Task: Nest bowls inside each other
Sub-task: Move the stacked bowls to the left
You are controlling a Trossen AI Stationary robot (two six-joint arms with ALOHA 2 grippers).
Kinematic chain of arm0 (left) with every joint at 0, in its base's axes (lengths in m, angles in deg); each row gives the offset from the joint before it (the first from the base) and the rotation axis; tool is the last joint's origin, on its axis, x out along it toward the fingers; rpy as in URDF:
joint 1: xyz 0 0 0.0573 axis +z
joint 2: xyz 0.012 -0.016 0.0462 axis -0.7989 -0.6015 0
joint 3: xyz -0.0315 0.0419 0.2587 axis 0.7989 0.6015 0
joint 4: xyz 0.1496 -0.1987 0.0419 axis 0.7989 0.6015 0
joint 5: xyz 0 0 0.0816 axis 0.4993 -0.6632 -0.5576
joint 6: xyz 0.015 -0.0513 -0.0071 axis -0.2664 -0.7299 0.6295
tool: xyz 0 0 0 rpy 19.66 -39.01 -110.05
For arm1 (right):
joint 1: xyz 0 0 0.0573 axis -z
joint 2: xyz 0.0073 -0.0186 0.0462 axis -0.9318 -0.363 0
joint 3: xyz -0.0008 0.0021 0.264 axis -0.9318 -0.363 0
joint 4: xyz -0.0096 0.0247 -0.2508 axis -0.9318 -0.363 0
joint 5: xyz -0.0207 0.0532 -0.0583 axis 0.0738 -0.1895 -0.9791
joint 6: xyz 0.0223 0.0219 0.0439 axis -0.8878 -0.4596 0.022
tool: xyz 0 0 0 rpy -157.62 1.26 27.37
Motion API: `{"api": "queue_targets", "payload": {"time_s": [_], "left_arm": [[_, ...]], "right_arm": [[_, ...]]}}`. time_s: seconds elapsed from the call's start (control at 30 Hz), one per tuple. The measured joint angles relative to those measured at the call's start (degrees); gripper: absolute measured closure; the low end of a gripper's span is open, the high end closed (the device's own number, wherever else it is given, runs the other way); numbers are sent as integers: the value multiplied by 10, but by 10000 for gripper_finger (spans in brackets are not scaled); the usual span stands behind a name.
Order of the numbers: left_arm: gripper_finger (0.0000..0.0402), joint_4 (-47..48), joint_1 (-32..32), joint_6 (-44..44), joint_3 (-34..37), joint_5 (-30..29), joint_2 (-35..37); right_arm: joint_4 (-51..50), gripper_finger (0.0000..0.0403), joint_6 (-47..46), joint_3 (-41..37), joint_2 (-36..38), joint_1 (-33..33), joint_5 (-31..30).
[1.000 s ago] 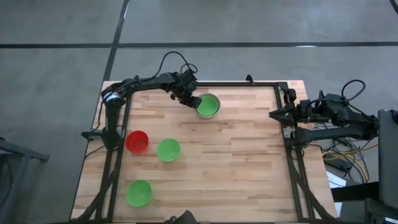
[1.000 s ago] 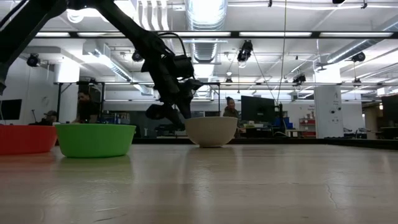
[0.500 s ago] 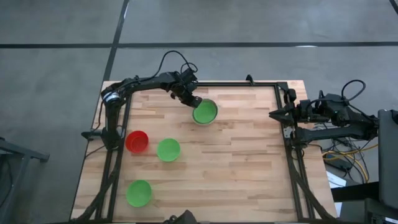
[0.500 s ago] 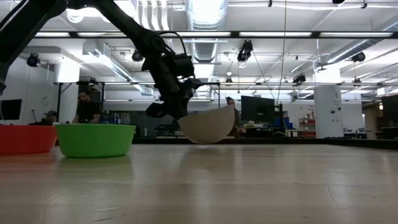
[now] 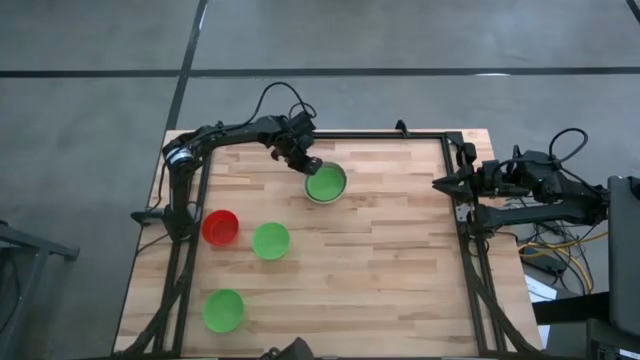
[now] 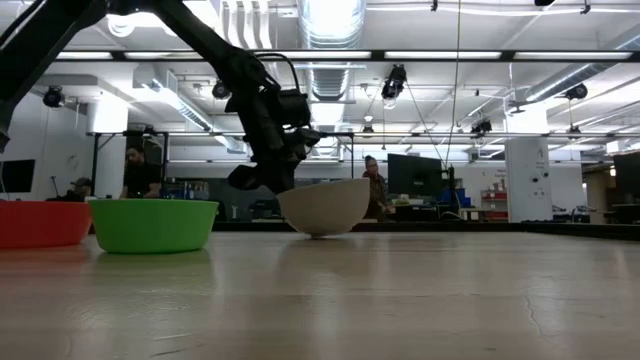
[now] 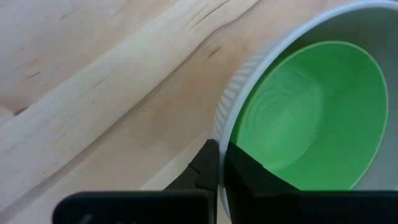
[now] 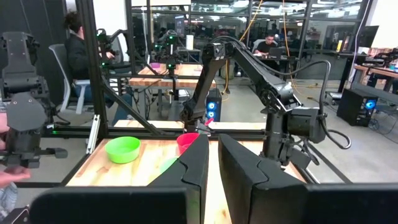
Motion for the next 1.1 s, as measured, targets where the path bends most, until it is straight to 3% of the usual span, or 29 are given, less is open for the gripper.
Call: {"api": "queue_targets", "payload": {"time_s": [0.9, 1.1], "left_arm": [[391, 29, 9, 47, 1, -37, 42], [391, 1, 5, 66, 4, -47, 61]], "right_arm": [[0, 369, 0, 0, 0, 0, 0], [0, 369, 0, 0, 0, 0, 0]]}}
